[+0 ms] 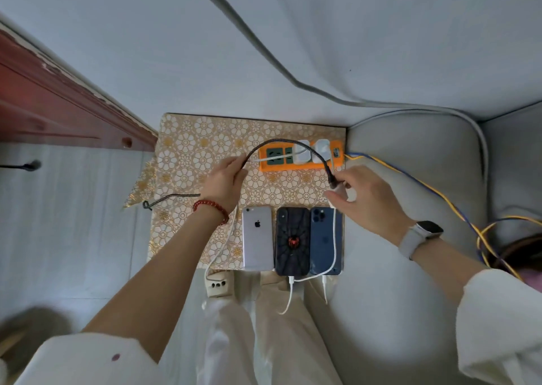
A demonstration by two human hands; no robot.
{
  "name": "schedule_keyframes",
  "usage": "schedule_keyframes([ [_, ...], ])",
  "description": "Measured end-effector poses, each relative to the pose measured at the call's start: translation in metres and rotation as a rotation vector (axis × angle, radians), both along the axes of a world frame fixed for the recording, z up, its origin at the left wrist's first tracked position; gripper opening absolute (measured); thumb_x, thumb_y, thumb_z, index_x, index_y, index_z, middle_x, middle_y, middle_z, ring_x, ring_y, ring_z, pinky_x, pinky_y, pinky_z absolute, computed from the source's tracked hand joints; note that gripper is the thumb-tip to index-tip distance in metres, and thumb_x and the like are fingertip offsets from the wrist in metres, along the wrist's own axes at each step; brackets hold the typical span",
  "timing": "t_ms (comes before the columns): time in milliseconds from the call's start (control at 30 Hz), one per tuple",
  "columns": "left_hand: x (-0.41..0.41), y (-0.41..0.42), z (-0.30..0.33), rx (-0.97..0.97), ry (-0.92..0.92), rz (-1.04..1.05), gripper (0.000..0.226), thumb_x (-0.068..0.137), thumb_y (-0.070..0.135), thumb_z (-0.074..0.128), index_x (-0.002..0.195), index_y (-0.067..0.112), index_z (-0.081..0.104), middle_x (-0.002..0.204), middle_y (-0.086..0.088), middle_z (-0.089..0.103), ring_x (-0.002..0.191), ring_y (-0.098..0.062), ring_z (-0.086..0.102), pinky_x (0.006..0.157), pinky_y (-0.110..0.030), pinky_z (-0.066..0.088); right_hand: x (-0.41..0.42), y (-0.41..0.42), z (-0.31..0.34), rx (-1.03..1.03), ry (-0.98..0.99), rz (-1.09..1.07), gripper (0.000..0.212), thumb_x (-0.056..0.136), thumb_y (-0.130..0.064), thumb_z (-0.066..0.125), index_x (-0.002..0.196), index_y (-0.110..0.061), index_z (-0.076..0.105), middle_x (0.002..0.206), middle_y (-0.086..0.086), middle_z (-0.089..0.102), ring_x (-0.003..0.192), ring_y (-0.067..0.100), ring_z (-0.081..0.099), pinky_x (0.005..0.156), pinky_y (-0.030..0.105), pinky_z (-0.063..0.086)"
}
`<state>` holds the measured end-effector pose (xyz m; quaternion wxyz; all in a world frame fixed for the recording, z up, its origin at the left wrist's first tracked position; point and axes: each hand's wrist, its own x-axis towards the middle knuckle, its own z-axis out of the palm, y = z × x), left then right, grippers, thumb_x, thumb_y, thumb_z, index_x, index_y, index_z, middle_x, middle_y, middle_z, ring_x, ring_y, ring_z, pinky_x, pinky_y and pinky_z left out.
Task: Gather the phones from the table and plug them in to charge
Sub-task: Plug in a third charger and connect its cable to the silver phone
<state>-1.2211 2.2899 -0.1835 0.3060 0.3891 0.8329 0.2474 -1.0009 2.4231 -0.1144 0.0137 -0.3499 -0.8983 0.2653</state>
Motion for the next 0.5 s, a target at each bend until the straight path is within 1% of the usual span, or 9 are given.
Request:
schedule_keyframes([
  [33, 0.0, 0.003, -0.004, -0.006, 0.002, 0.008, 0.033, 0.093, 0.022, 0.044, 0.124, 0.011, 0.052, 0.124, -0.01, 0.054, 0.108, -0.028, 0.053, 0.08, -0.03, 0.042, -0.002, 0.001, 0.0, -0.059, 0.032, 0.009, 0.026, 0.076, -0.023, 0.071, 0.093, -0.005, 0.062, 0.081, 0.008, 0.062, 0.071, 0.023, 0.055, 0.062, 0.033, 0.046],
  [100, -0.005, 0.011, -0.007, -0.002, 0.043, 0.06, 0.03, 0.091, 0.026, 0.048, 0.112, 0.008, 0.06, 0.114, -0.011, 0.054, 0.093, -0.027, 0.056, 0.073, -0.03, 0.045, -0.009, 0.0, 0.0, -0.2, 0.086, 0.009, 0.023, 0.078, -0.022, 0.069, 0.094, -0.008, 0.061, 0.078, 0.001, 0.057, 0.063, 0.015, 0.048, 0.06, 0.021, 0.039],
  [167, -0.015, 0.019, -0.007, -0.014, 0.11, 0.106, 0.031, 0.09, 0.03, 0.051, 0.105, 0.007, 0.063, 0.106, -0.013, 0.053, 0.079, -0.022, 0.051, 0.066, -0.03, 0.044, -0.019, 0.0, -0.003, -0.268, 0.096, 0.012, 0.022, 0.08, -0.023, 0.067, 0.098, -0.011, 0.059, 0.079, -0.002, 0.053, 0.062, 0.006, 0.046, 0.059, 0.011, 0.036],
  [200, -0.022, 0.024, -0.007, -0.021, 0.124, 0.126, 0.031, 0.089, 0.031, 0.051, 0.103, 0.007, 0.064, 0.102, -0.015, 0.054, 0.074, -0.021, 0.048, 0.064, -0.029, 0.042, -0.025, 0.001, -0.005, -0.262, 0.089, 0.022, 0.025, 0.081, -0.022, 0.066, 0.101, -0.011, 0.058, 0.082, -0.003, 0.052, 0.063, 0.005, 0.046, 0.059, 0.009, 0.036],
  [267, -0.036, 0.035, -0.003, -0.027, 0.114, 0.142, 0.03, 0.088, 0.033, 0.052, 0.098, 0.008, 0.065, 0.094, -0.016, 0.061, 0.071, -0.021, 0.05, 0.061, -0.026, 0.04, -0.037, 0.003, -0.008, -0.216, 0.097, 0.028, 0.029, 0.082, -0.019, 0.065, 0.107, -0.009, 0.055, 0.087, -0.003, 0.05, 0.065, 0.01, 0.046, 0.061, 0.011, 0.035],
  [300, -0.042, 0.039, -0.001, -0.014, 0.114, 0.137, 0.029, 0.088, 0.032, 0.053, 0.097, 0.008, 0.066, 0.094, -0.016, 0.063, 0.072, -0.021, 0.051, 0.062, -0.027, 0.04, -0.043, 0.005, -0.008, -0.195, 0.118, 0.019, 0.029, 0.082, -0.017, 0.064, 0.107, -0.009, 0.054, 0.088, -0.002, 0.05, 0.067, 0.013, 0.046, 0.063, 0.017, 0.037],
  [367, -0.048, 0.044, 0.004, 0.032, 0.133, 0.119, 0.026, 0.086, 0.031, 0.057, 0.098, 0.01, 0.068, 0.096, -0.013, 0.063, 0.077, -0.019, 0.051, 0.068, -0.028, 0.041, -0.055, 0.011, -0.008, -0.148, 0.178, -0.001, 0.024, 0.082, -0.013, 0.064, 0.102, -0.007, 0.054, 0.087, 0.004, 0.052, 0.066, 0.016, 0.049, 0.062, 0.026, 0.042],
  [433, -0.046, 0.039, 0.008, 0.061, 0.156, 0.094, 0.026, 0.083, 0.032, 0.06, 0.097, 0.011, 0.069, 0.095, -0.008, 0.058, 0.079, -0.015, 0.048, 0.068, -0.029, 0.041, -0.065, 0.02, -0.006, -0.076, 0.255, -0.019, 0.019, 0.08, -0.008, 0.064, 0.095, -0.003, 0.054, 0.087, 0.011, 0.055, 0.067, 0.017, 0.051, 0.062, 0.029, 0.047],
  [500, -0.038, 0.025, 0.01, 0.047, 0.175, 0.021, 0.028, 0.082, 0.034, 0.06, 0.095, 0.011, 0.068, 0.095, -0.005, 0.056, 0.082, -0.014, 0.047, 0.069, -0.03, 0.045, -0.073, 0.029, -0.006, -0.049, 0.316, -0.023, 0.015, 0.079, -0.003, 0.063, 0.091, -0.001, 0.054, 0.091, 0.015, 0.057, 0.071, 0.02, 0.054, 0.066, 0.032, 0.05],
])
